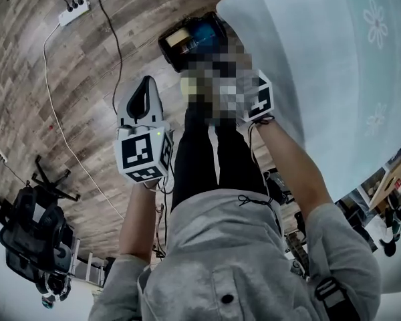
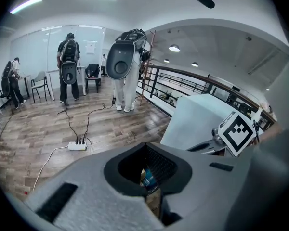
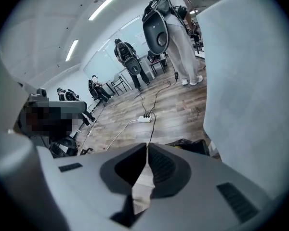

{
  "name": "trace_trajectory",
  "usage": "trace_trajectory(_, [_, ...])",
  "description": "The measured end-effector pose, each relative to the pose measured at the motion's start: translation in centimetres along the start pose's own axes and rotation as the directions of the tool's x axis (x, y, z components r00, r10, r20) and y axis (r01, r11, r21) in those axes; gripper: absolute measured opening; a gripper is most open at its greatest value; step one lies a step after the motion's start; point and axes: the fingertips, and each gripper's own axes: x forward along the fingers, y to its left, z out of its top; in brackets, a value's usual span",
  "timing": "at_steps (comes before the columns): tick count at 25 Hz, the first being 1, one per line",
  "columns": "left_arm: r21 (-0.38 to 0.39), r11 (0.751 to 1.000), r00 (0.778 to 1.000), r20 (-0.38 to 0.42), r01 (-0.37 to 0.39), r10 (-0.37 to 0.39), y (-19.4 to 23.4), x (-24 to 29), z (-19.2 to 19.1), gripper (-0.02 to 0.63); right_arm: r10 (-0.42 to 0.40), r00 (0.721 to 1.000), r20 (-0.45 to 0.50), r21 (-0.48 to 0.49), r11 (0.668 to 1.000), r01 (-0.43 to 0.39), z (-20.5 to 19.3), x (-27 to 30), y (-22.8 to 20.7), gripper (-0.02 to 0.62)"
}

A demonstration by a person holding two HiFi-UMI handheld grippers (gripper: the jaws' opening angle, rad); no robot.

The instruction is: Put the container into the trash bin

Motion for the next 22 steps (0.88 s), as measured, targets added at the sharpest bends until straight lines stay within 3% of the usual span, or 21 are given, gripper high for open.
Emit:
trace_trajectory(12, [0.103, 0.994, 0.988, 0.144, 0.048, -0.063, -5.4, -4.5, 8.3, 0.020, -0.001, 0.975, 0.221, -0.088, 0.996, 0.021, 9.4, -10.4, 3.7, 0.028])
trace_trajectory(17, [0.165, 0.983, 0.972, 0.205, 0.077, -0.111, -8.3, -6.0, 12.0, 0.020, -0.040, 0.938, 0.343, -0.092, 0.993, 0.076, 13.2, -15.9, 4.1, 0.028])
trace_trajectory(22, [0.214, 0.971, 0.960, 0.233, 0.105, -0.155, -11.4, -8.3, 13.7, 0.020, -0.069, 0.898, 0.434, -0.067, 0.992, 0.108, 14.3, -20.8, 5.4, 0.028])
